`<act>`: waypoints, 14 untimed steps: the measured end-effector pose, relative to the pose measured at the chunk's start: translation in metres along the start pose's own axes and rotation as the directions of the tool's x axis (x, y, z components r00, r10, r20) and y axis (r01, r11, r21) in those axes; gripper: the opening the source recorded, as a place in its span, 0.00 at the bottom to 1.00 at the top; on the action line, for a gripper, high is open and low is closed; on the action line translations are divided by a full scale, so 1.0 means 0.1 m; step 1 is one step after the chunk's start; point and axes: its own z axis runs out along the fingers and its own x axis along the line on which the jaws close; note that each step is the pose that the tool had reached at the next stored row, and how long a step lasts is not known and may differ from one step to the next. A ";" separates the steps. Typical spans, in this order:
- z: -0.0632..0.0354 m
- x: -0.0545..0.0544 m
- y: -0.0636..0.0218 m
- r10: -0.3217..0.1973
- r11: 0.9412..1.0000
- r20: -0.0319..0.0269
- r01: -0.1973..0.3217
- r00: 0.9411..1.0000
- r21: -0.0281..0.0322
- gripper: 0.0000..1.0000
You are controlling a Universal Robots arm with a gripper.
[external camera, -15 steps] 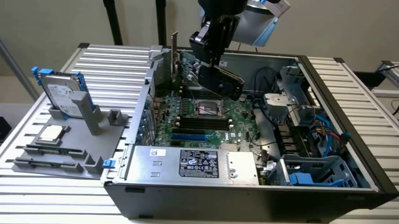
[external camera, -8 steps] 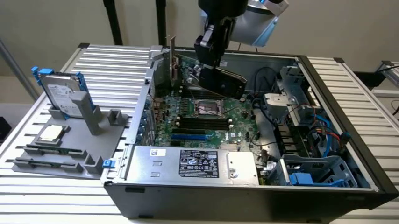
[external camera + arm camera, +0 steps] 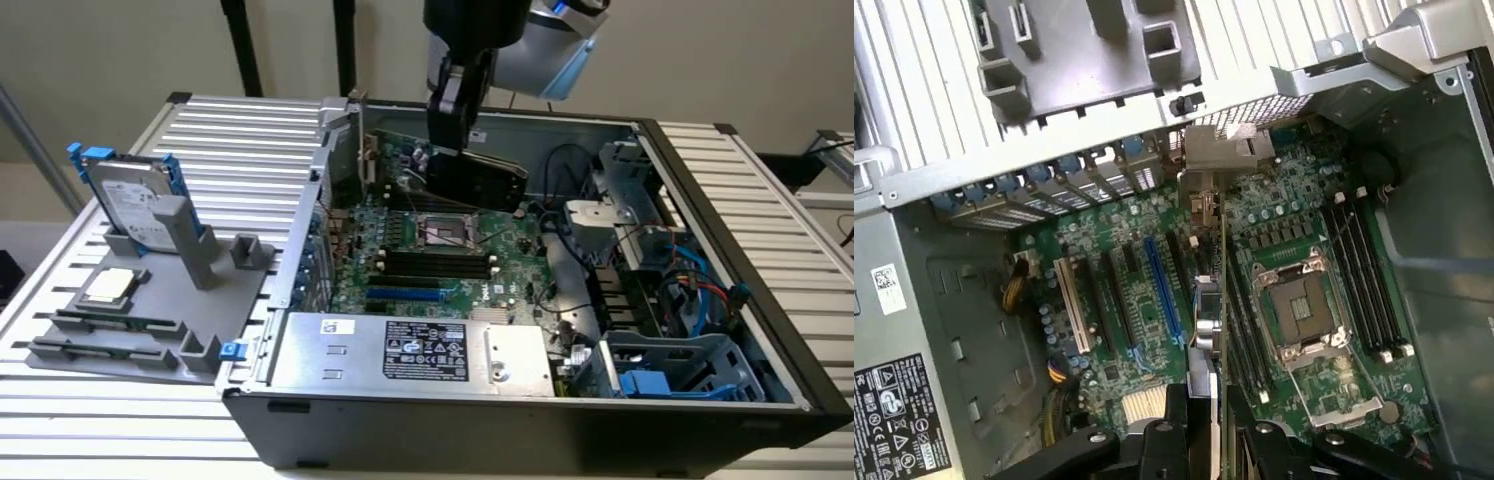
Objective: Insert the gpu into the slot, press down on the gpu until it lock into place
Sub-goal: 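Insert the gpu into the slot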
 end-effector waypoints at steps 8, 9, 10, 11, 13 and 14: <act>0.061 0.00 -0.002 -0.146 0.989 -0.001 0.146 0.989 0.002 0.26; 0.070 0.00 -0.002 -0.164 0.986 -0.002 0.164 0.986 0.002 0.26; 0.080 0.00 -0.001 -0.180 0.984 -0.002 0.180 0.984 0.002 0.26; 0.092 0.00 0.003 -0.191 0.982 0.000 0.191 0.982 0.002 0.26; 0.123 0.02 0.008 -0.203 0.979 0.004 0.203 0.979 0.002 0.26; 0.142 0.04 0.008 -0.206 0.979 0.006 0.206 0.979 0.002 0.26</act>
